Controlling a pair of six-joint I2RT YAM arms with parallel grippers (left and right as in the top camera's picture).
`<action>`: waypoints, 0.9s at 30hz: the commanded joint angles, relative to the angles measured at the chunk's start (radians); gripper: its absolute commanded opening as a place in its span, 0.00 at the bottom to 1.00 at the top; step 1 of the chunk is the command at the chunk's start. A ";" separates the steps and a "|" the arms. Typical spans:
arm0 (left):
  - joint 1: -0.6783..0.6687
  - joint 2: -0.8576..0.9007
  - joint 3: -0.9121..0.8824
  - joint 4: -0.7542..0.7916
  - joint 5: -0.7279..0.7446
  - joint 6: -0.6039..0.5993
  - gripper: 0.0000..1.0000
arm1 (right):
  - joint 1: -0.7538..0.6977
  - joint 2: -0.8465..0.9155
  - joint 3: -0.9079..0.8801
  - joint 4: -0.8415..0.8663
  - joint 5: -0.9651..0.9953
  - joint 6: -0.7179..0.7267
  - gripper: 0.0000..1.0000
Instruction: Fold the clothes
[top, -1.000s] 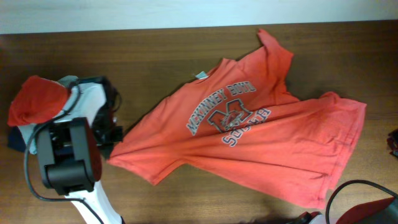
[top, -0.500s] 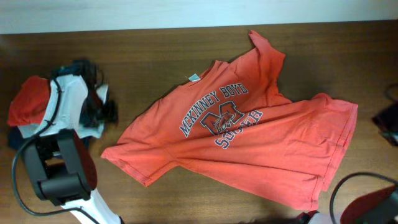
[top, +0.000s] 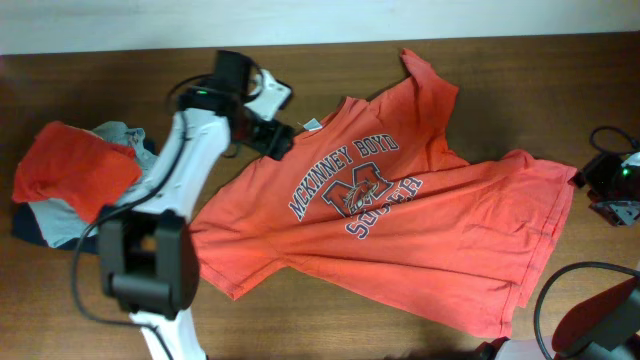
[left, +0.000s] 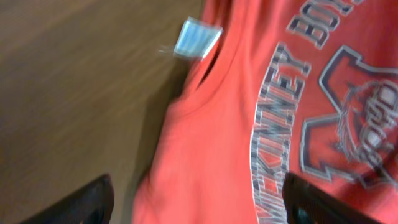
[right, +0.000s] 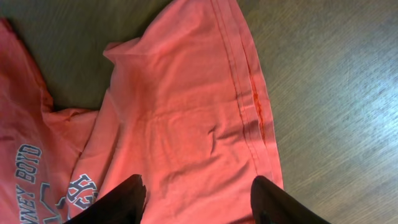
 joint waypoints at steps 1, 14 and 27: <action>-0.039 0.118 0.003 0.096 0.002 0.099 0.86 | 0.005 -0.003 -0.004 -0.006 -0.006 0.005 0.62; -0.050 0.277 0.003 0.199 -0.076 0.099 0.08 | 0.005 -0.003 -0.005 -0.029 -0.006 0.005 0.64; 0.202 0.278 0.003 -0.091 -0.504 -0.328 0.01 | 0.029 -0.003 -0.017 -0.009 -0.006 0.001 0.63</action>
